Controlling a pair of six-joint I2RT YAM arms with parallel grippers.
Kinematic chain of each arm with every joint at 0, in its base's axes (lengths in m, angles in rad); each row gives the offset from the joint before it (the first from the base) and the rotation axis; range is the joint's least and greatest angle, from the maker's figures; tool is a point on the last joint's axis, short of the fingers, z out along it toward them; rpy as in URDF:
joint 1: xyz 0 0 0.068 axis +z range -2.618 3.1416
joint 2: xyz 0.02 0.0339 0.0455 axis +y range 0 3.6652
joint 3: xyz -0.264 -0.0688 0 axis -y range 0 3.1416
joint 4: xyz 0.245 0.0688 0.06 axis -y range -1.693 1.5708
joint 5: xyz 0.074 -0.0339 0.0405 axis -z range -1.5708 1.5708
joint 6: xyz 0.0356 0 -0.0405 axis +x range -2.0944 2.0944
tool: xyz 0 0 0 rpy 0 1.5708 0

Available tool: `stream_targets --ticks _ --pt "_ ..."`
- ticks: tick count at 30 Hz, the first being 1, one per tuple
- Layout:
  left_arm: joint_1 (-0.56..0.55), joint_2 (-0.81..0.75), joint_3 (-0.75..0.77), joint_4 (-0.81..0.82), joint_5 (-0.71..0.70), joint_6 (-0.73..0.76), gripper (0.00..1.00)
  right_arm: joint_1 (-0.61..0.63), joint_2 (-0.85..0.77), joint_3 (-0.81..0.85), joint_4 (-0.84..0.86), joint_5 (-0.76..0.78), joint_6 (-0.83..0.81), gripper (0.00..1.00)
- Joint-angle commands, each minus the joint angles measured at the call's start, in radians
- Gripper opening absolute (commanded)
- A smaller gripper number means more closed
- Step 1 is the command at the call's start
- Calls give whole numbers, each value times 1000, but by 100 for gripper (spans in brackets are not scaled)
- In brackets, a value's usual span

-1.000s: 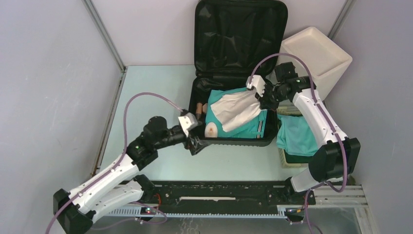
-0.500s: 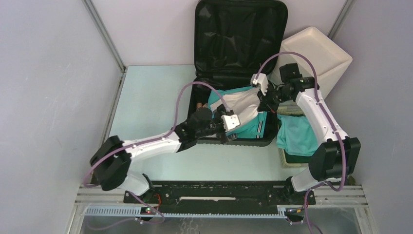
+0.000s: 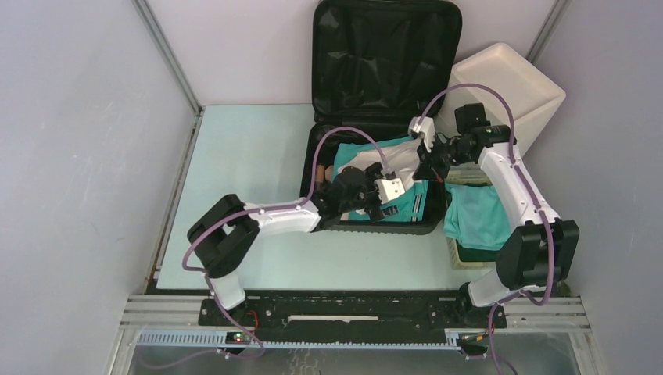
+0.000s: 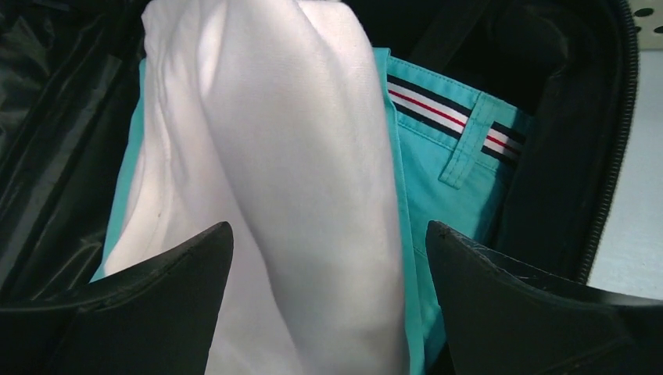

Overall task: Open, take out, and arrange the luggage
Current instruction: Pass from the right arm to the left, then pass from the left arm to the right

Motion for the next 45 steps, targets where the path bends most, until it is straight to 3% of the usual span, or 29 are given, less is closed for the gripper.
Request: stream_targets --ticks 1,4,5,10,11,18,21,25,28,30,32,38,45 --pt "-4 53 121 -13 -16 -25 93 -7 -42 -1 12 -75 18 0" --pt "-2 85 161 -56 -43 -28 80 -15 -54 -16 14 -93 21 0" --pt "0 89 166 -63 -54 -31 71 -18 -60 -23 16 -102 22 0" --pt "24 55 206 -184 -4 -3 9 -53 -102 -63 17 -175 28 0" --pt "30 42 223 -223 2 19 2 -62 -111 -73 17 -201 33 4" --pt "111 -98 335 -461 99 187 0 -186 -244 -162 3 -417 36 61" --pt "140 -108 461 -628 150 243 0 -252 -322 -215 5 -494 8 74" --pt "148 -87 661 -878 209 293 0 -316 -403 -281 1 -548 -57 84" --pt "149 -83 757 -983 236 302 0 -319 -426 -288 -88 -560 -253 99" --pt "149 -88 804 -1035 250 297 0 -319 -444 -288 -163 -577 -414 100" --pt "149 -108 825 -1059 266 290 0 -319 -474 -288 -129 -576 -471 100" --pt "149 -158 797 -1068 303 235 0 -294 -550 -286 231 -498 -173 100" --pt "150 -173 811 -1080 339 84 0 -23 -511 -269 159 -408 -137 100"
